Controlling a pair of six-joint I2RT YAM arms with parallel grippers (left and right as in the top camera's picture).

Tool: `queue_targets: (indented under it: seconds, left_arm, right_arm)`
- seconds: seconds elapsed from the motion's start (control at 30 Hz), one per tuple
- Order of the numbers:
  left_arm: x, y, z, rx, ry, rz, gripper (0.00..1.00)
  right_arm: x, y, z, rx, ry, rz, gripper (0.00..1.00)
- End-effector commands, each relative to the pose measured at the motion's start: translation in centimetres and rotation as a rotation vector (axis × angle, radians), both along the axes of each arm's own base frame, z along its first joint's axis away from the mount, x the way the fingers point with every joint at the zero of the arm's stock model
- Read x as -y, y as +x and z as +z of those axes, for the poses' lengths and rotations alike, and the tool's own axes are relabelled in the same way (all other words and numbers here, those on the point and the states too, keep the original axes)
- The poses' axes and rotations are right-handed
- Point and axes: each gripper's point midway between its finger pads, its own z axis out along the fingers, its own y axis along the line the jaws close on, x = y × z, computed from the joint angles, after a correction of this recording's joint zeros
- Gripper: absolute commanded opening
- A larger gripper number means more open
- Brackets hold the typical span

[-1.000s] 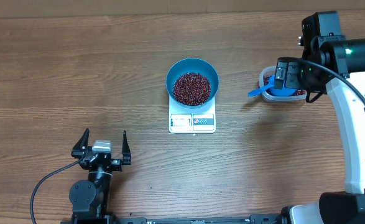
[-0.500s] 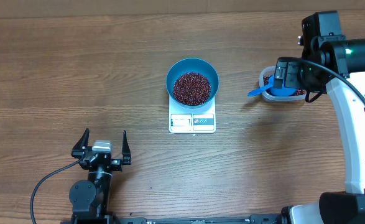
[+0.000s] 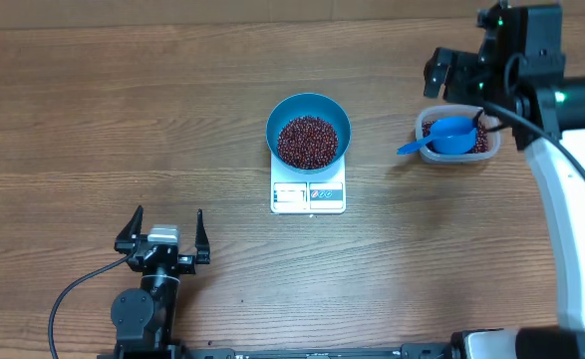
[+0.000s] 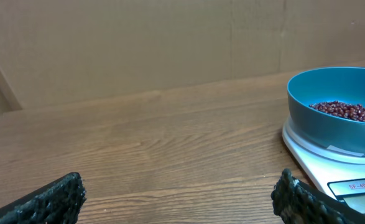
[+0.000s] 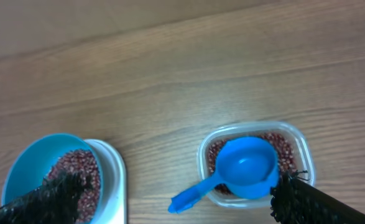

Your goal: Scoop item into bowl and weigh 150g on scale

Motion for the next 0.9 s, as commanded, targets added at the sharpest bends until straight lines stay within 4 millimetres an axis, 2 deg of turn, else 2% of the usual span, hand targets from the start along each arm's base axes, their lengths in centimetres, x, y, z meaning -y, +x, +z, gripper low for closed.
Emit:
queue_targets:
  seconds: [0.0,0.2,0.33,0.5,0.87]
  left_arm:
    - [-0.2,0.0,0.0,0.007,0.002,0.011,1.0]
    - [-0.2,0.0,0.0,0.007,0.002,0.011,1.0]
    - [-0.2,0.0,0.0,0.007,0.002,0.01,1.0]
    - [-0.2,0.0,0.0,0.007,0.002,0.01,1.0]
    - [-0.2,0.0,0.0,0.007,0.002,0.011,0.99]
  right_arm:
    - [-0.5,-1.7,1.0,0.063,0.034,0.028,1.0]
    - [-1.2,-3.0,0.4,0.195,0.072,0.065,1.0]
    - [-1.4,-3.6,1.4,0.37,0.087,0.081,1.0]
    - [-1.5,-5.2,2.5,0.595,0.116,0.089,1.0]
    - [-0.9,-11.6,1.1,1.002,0.165,0.089,1.0]
